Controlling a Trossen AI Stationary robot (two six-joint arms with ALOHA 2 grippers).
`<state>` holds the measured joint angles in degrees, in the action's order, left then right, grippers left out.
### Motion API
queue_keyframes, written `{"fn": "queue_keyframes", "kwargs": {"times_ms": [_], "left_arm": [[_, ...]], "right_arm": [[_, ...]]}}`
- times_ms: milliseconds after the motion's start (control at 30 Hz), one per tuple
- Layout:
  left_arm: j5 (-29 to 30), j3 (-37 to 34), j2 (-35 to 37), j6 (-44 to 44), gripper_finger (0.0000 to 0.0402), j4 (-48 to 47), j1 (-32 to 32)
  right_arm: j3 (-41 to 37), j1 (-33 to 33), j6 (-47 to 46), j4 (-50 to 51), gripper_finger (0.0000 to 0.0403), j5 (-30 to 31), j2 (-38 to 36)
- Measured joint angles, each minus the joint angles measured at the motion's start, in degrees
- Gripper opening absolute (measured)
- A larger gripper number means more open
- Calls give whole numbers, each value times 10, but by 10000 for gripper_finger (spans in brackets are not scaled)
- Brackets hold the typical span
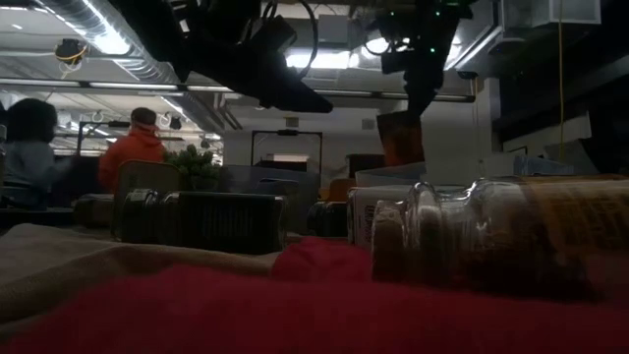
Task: Sort spices by type
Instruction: Put the brown seasoning pack into the green bin
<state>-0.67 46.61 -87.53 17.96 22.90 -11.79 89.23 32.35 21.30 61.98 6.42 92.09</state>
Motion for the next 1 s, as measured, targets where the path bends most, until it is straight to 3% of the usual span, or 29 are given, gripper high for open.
{"fn": "queue_keyframes", "kwargs": {"times_ms": [200,467,1000], "left_arm": [[0,0,0,0,143,0,0],[0,0,0,0,143,0,0],[-1,0,0,-12,143,0,0]], "right_arm": [[-47,16,-2,-24,0,-50,0],[-143,15,24,-145,0,-20,0],[-214,14,31,-212,0,1,0]]}}
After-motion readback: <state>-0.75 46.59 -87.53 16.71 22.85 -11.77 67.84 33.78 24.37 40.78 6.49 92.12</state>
